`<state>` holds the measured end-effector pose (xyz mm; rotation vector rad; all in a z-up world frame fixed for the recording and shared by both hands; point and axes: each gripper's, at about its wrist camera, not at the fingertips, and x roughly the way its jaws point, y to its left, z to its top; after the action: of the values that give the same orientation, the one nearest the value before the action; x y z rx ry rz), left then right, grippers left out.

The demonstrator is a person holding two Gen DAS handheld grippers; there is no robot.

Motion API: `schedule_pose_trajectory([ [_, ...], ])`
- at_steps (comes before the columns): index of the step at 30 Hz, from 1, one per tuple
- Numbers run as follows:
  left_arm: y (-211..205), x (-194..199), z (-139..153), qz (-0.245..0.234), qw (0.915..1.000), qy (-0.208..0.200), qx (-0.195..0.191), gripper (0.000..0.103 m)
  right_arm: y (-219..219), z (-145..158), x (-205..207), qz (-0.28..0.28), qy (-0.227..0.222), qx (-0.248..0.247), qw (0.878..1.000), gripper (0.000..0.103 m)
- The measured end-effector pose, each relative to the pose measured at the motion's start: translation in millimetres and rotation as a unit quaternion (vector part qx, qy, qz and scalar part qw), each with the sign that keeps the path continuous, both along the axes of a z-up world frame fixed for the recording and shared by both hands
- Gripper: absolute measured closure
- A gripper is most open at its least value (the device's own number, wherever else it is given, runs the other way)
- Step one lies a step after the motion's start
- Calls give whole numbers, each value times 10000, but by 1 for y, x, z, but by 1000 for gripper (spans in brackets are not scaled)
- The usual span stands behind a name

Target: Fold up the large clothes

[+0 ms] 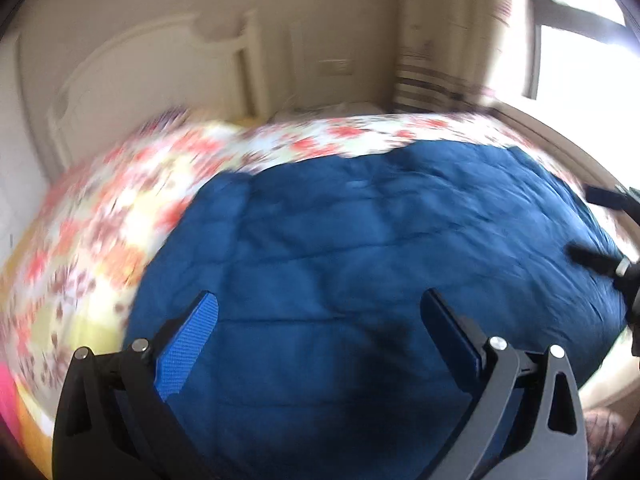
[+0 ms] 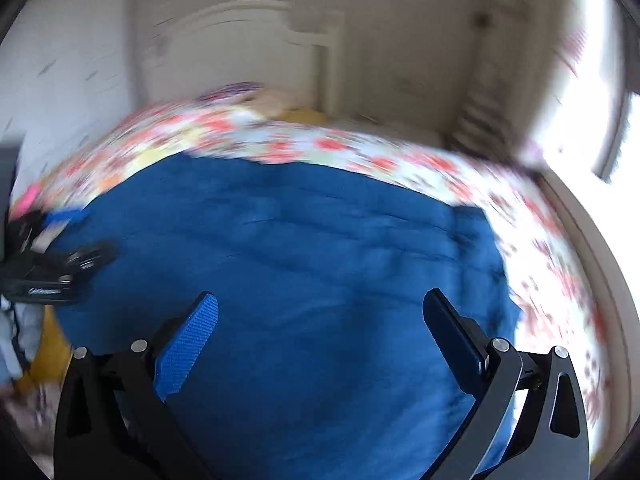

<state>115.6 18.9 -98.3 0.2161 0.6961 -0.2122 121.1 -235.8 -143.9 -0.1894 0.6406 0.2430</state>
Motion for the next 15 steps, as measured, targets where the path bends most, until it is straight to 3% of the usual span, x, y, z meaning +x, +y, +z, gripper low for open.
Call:
schedule_pose_trajectory([
  [3, -22, 9, -30, -24, 9990, 240, 374, 2, 36, -36, 2, 283, 360, -551, 9974, 4],
  [5, -15, 11, -36, -137, 9995, 232, 141, 2, 35, -46, 2, 264, 211, -430, 9985, 4],
  [9, 2, 11, -26, -76, 9994, 345, 12, 2, 25, -39, 2, 308, 360, -412, 9980, 5],
  [12, 31, 4, -16, 244, 9991, 270, -196, 2, 8, -24, -7, -35, 187, -386, 9991, 5],
  [15, 72, 3, -27, 744, 9963, 371, -215, 2, -39, -17, -18, -528, 104, -291, 9981, 5],
])
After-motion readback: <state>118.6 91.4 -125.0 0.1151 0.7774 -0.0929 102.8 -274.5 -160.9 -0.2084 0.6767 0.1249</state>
